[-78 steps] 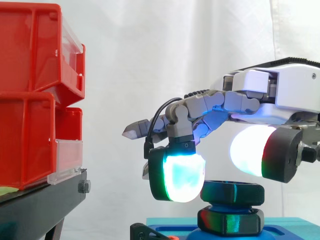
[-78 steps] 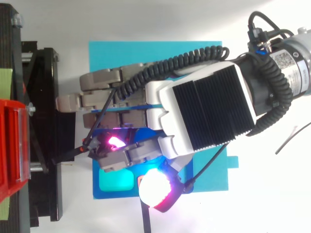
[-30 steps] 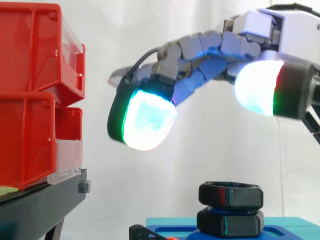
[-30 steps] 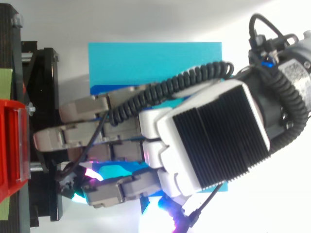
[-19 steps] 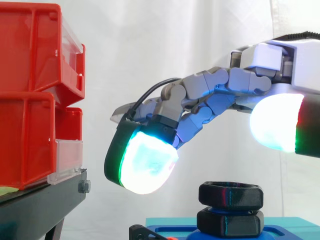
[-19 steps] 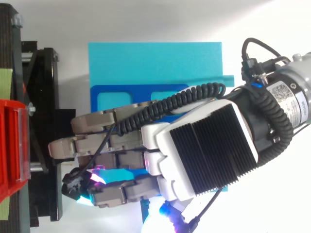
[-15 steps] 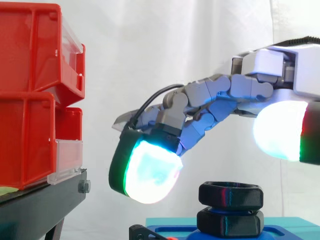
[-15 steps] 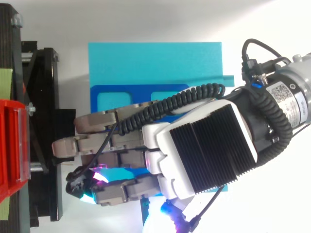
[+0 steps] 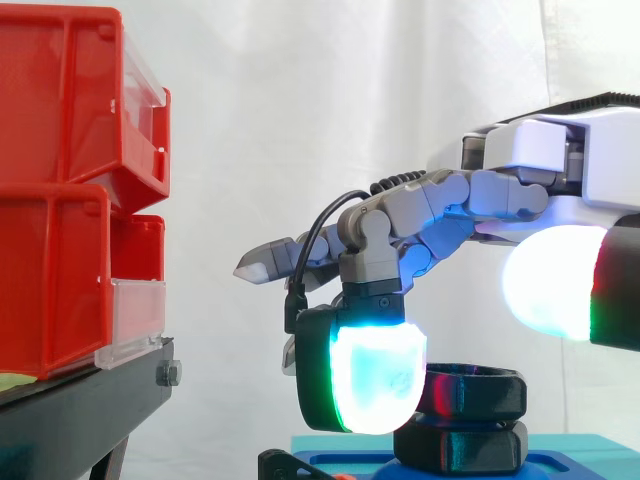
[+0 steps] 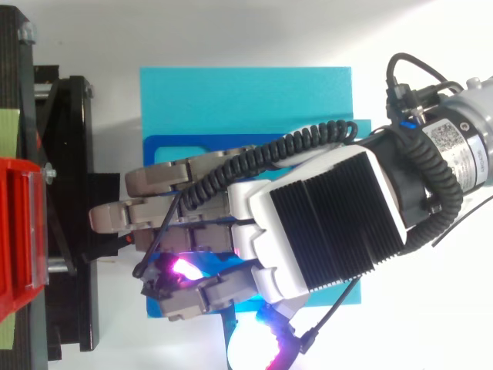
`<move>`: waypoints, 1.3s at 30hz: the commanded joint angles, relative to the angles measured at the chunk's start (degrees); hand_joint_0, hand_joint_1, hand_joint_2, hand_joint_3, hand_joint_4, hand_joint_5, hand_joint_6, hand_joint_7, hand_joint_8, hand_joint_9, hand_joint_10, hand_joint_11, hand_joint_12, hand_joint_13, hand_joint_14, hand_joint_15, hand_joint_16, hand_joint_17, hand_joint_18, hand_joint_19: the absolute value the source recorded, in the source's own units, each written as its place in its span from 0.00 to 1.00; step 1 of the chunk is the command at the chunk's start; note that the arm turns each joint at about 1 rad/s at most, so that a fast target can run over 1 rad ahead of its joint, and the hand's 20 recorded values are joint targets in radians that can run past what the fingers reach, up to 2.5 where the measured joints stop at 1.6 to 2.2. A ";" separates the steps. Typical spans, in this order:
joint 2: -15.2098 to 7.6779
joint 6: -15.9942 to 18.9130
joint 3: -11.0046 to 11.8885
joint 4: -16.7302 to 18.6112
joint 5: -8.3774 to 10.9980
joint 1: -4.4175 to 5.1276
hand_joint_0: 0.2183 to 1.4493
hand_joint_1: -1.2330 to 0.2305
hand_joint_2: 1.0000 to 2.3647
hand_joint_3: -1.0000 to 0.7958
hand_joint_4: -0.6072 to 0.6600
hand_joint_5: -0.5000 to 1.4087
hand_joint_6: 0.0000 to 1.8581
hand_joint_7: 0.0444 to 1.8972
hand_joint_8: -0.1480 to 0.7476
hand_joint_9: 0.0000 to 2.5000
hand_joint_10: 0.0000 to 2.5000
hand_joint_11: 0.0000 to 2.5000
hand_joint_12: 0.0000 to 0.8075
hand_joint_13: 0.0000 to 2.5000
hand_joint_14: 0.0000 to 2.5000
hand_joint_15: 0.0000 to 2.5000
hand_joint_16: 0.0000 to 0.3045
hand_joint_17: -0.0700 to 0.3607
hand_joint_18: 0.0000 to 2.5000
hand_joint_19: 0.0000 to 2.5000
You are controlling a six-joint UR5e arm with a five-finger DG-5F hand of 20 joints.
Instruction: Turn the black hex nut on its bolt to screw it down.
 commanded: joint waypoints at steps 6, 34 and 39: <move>0.00 -0.75 0.06 0.15 -0.20 -0.93 0.25 0.75 0.00 0.28 0.51 0.24 0.27 0.69 0.45 0.31 0.00 0.00 0.43 0.13 0.00 0.00 0.15 0.41 0.14 0.12; 0.00 -1.90 -0.03 1.11 -4.07 -5.68 0.24 0.75 0.00 0.28 0.55 0.24 0.27 0.69 0.47 0.30 0.00 0.00 0.43 0.13 0.00 0.00 0.16 0.41 0.14 0.12; 0.00 -1.90 -0.03 1.20 -5.48 -6.56 0.24 0.75 0.00 0.28 0.55 0.24 0.27 0.69 0.48 0.30 0.00 0.00 0.43 0.13 0.00 0.00 0.16 0.41 0.14 0.12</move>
